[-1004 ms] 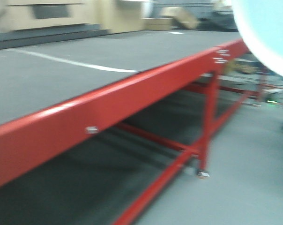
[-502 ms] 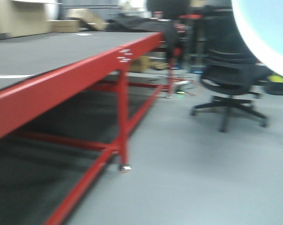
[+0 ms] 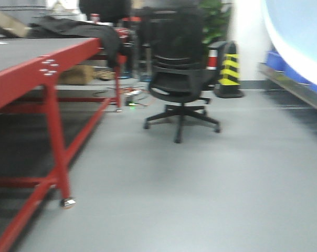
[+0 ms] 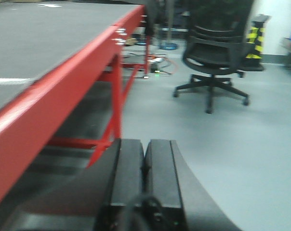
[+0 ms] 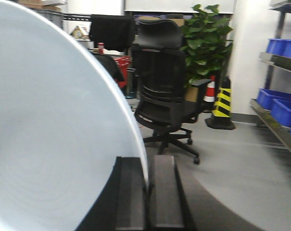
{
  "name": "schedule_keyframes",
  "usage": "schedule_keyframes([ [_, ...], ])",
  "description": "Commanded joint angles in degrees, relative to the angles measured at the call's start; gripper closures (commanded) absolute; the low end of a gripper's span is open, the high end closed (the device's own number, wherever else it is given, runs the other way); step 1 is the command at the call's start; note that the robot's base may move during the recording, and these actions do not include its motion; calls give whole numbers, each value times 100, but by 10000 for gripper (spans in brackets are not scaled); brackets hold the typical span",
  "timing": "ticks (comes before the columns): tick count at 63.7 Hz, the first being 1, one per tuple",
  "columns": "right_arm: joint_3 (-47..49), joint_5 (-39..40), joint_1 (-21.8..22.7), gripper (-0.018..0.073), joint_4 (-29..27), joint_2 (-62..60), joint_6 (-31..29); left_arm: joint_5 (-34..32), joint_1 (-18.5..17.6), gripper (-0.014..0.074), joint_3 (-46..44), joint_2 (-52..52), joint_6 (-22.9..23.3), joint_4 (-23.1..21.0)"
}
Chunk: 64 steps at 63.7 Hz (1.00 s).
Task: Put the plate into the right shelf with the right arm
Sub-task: 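Drive the base past the red table holding the plate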
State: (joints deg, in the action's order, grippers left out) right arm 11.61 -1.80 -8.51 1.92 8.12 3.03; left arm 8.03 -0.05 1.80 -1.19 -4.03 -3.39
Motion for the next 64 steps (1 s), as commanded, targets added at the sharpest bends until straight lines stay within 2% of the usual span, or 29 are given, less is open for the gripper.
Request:
schedule_keyframes([
  [1, 183, 504, -6, 505, 42, 56, 14, -510, -36, 643, 48, 2, -16, -24],
  [64, 183, 504, 0, 505, 42, 56, 14, -510, -36, 643, 48, 2, -16, -24],
])
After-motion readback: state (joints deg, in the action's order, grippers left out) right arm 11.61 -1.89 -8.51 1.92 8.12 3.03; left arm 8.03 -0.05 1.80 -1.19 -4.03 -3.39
